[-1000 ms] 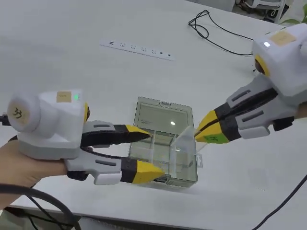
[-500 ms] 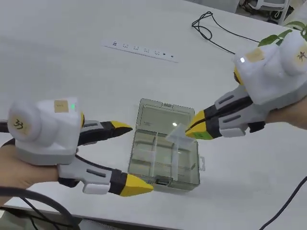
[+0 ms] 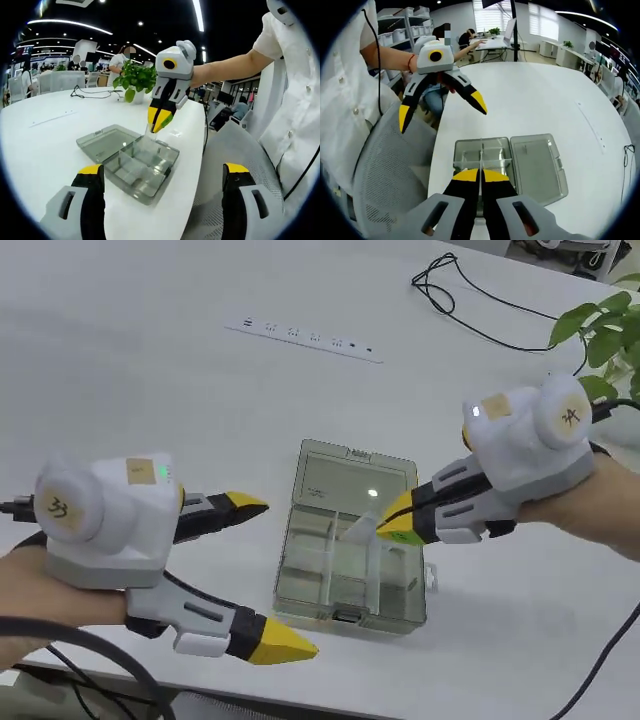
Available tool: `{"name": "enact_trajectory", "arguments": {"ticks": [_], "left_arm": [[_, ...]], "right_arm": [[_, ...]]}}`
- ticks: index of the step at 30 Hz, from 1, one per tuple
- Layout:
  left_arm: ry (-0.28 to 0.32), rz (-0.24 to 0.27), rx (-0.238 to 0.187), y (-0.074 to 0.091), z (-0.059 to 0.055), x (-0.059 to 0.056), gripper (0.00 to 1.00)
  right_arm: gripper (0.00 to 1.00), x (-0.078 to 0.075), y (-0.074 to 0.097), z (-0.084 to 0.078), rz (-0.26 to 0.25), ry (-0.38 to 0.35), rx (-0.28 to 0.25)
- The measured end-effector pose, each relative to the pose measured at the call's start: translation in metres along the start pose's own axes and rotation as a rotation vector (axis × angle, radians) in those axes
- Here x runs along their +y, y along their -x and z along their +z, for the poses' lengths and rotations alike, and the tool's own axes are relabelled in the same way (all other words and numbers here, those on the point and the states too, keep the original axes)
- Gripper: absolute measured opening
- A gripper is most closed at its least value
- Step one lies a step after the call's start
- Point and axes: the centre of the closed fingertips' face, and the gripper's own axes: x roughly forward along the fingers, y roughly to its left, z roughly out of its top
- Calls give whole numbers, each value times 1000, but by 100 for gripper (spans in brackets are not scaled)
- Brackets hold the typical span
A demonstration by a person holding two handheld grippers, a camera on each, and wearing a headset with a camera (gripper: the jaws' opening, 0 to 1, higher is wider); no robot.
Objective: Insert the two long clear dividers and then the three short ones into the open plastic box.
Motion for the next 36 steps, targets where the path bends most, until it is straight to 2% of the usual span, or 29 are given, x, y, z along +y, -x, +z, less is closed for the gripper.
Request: {"name": "enact_trajectory", "arguments": {"ticks": [3,14,18,20,23,30,36], "left_arm": [[5,1,-6,0,1,0,100],[21,-1,-12,-1,1,-1,98],[25,-2,-13,0,0,-2,98],[27,-3,-15,-1,0,-2,97],[30,-6,-16,-1,-1,-3,97],[31,-9,-17,-2,0,-5,97],[29,-10,-16,-1,-1,-5,96]], "right_arm": [[2,3,-2,-1,1,10,11],[2,0,-4,-9,-3,24,27],[2,0,-5,-8,-7,30,14],[2,2,-8,-6,-12,52,5],[2,4,-10,-6,-7,86,20],[2,1,-13,-7,-12,75,21],[2,0,-24,-10,-5,65,39]]}}
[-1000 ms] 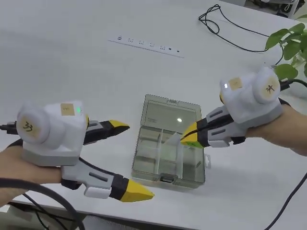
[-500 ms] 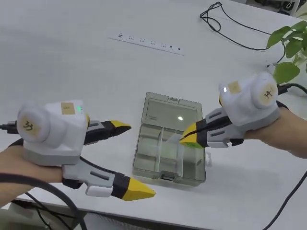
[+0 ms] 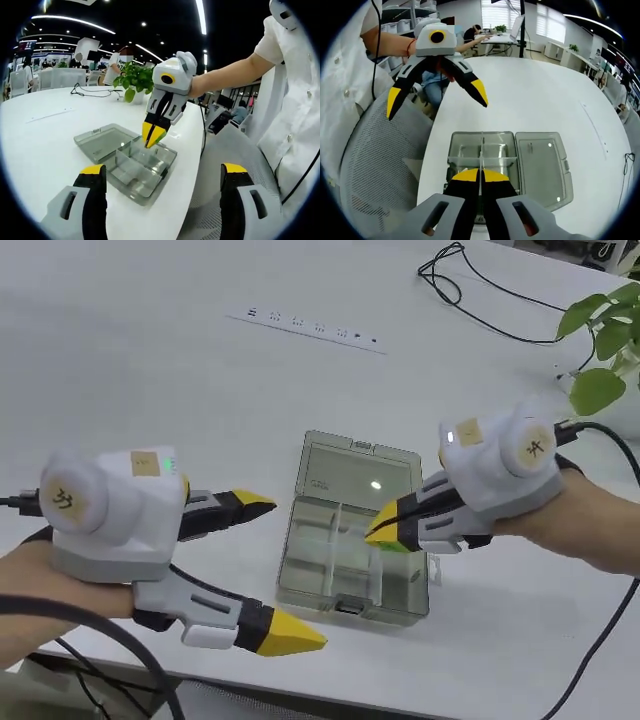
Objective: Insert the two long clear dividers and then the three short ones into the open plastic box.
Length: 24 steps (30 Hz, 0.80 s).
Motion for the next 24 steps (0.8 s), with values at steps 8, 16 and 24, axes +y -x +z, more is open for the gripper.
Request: {"name": "enact_trajectory", "arguments": {"ticks": [8,16,24], "left_arm": [[1,-3,-1,0,0,-1,96],[3,-5,-1,1,0,-1,96],[4,-10,1,0,-1,-1,95]], "right_arm": [[2,0,-16,-10,11,6,70],[2,0,-26,-18,14,11,117],[2,0,-32,-24,13,27,152]]}}
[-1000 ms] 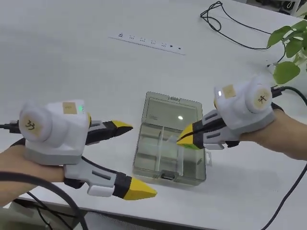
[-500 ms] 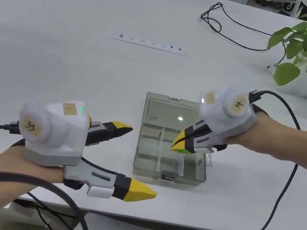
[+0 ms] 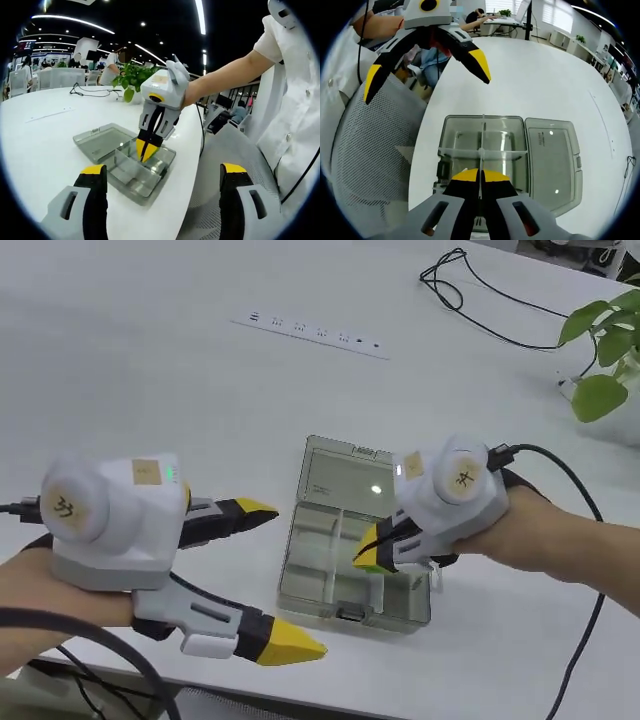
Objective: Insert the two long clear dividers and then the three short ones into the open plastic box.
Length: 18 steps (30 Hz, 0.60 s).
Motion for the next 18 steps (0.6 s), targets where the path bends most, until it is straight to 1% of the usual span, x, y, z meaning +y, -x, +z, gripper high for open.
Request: {"name": "enact_trajectory", "arguments": {"ticks": [3,12,14,18], "left_arm": [[1,0,0,0,0,0,95],[-1,1,3,0,0,1,95],[-3,1,4,0,1,1,95],[-4,3,5,1,1,0,95]], "right_arm": [[2,0,0,0,-1,10,8],[3,0,1,0,-5,-21,-10],[6,0,2,2,-6,-34,-20],[8,2,10,4,-14,-44,-34]]}}
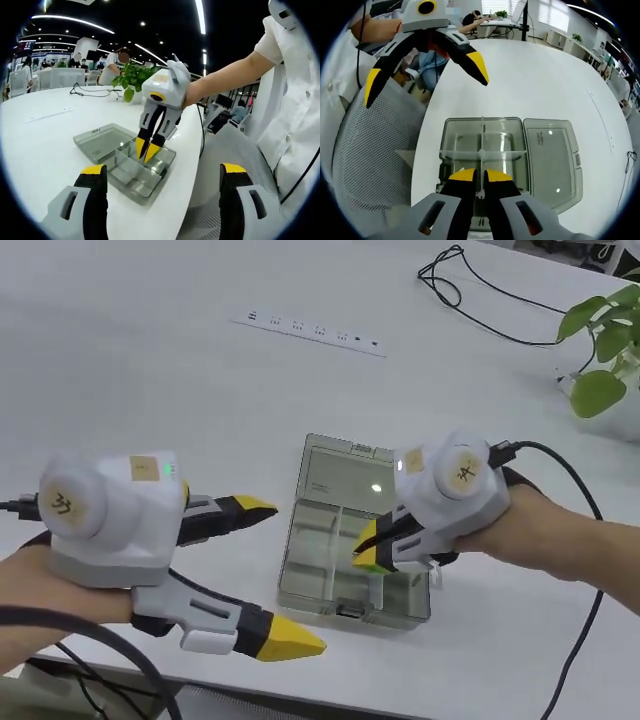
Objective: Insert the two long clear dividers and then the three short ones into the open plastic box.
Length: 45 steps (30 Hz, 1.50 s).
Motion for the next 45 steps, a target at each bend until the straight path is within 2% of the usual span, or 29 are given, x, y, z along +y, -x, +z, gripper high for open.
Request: {"name": "enact_trajectory", "arguments": {"ticks": [10,20,24,35,45], "left_arm": [[-2,9,0,3,0,0,95],[-18,19,17,6,-2,0,100],[-29,21,39,7,-7,0,100],[-32,22,48,9,-9,-1,100],[-31,26,49,12,-9,0,100]], "right_arm": [[14,2,30,8,-34,-41,-75],[22,5,59,-4,-80,-92,-110],[28,4,72,-17,-113,-118,-103],[38,9,101,-56,-172,-164,-49],[43,15,116,-116,-189,-207,58]]}}
